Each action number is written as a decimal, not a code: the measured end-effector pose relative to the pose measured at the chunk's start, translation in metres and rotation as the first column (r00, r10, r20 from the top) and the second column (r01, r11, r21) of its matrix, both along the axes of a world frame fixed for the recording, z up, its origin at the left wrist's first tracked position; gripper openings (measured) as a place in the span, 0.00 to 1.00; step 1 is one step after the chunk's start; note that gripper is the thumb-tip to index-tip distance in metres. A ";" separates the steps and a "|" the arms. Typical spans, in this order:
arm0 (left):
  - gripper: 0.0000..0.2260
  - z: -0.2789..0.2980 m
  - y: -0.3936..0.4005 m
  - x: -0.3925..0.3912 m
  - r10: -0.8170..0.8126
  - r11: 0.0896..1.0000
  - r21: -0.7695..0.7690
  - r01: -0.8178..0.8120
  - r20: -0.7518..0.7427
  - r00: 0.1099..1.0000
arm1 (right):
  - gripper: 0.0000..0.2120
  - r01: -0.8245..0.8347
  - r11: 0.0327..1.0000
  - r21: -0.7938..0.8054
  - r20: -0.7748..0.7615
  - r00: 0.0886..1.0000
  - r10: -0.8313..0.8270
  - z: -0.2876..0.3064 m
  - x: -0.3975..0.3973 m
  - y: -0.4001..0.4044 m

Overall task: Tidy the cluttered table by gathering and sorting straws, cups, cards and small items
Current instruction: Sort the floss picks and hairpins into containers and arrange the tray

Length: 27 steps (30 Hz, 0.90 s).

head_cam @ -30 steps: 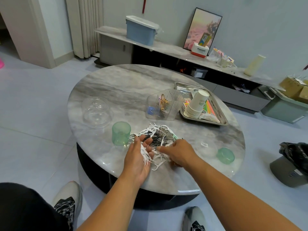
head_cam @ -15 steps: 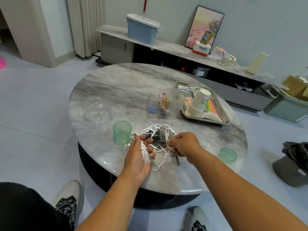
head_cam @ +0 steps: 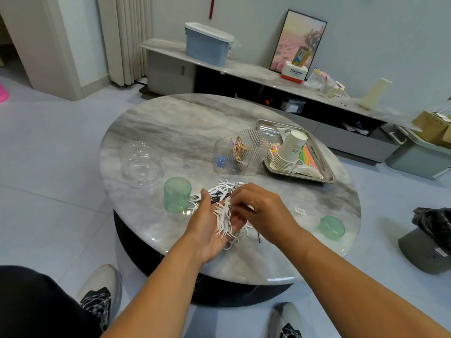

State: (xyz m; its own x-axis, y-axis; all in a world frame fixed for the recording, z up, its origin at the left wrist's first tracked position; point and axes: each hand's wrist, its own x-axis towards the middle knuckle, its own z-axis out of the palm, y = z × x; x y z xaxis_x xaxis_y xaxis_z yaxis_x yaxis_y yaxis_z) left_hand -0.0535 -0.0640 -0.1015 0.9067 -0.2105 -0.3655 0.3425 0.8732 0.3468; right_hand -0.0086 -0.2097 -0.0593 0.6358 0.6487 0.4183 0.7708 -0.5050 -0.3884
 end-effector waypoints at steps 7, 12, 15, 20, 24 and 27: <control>0.16 0.005 -0.010 -0.001 0.130 0.991 0.004 -0.130 -0.036 0.991 | 0.09 0.009 0.998 -0.066 0.120 0.993 -0.001 0.000 -0.004 0.002; 0.09 0.015 -0.013 0.012 0.390 0.921 0.045 -0.388 -0.131 0.911 | 0.16 0.579 0.816 -0.009 -0.521 0.693 -0.498 0.011 -0.021 0.022; 0.08 0.019 -0.021 0.016 0.478 0.875 0.151 -0.460 -0.116 0.871 | 0.24 0.540 0.841 -0.037 -0.720 0.569 -0.398 0.006 -0.035 0.038; 0.13 0.020 -0.030 0.020 0.514 0.808 0.375 -0.454 -0.071 0.855 | 0.25 0.541 0.839 -0.060 -0.630 0.631 -0.452 -0.002 -0.043 0.046; 0.08 0.022 -0.035 0.016 0.529 0.828 0.289 -0.480 -0.118 0.841 | 0.22 0.519 0.851 -0.085 -0.565 0.678 -0.470 -0.003 -0.042 0.040; 0.03 0.022 -0.041 0.013 0.547 0.823 0.261 -0.505 -0.125 0.827 | 0.19 0.576 0.817 0.029 -0.591 0.669 -0.451 -0.001 -0.040 0.039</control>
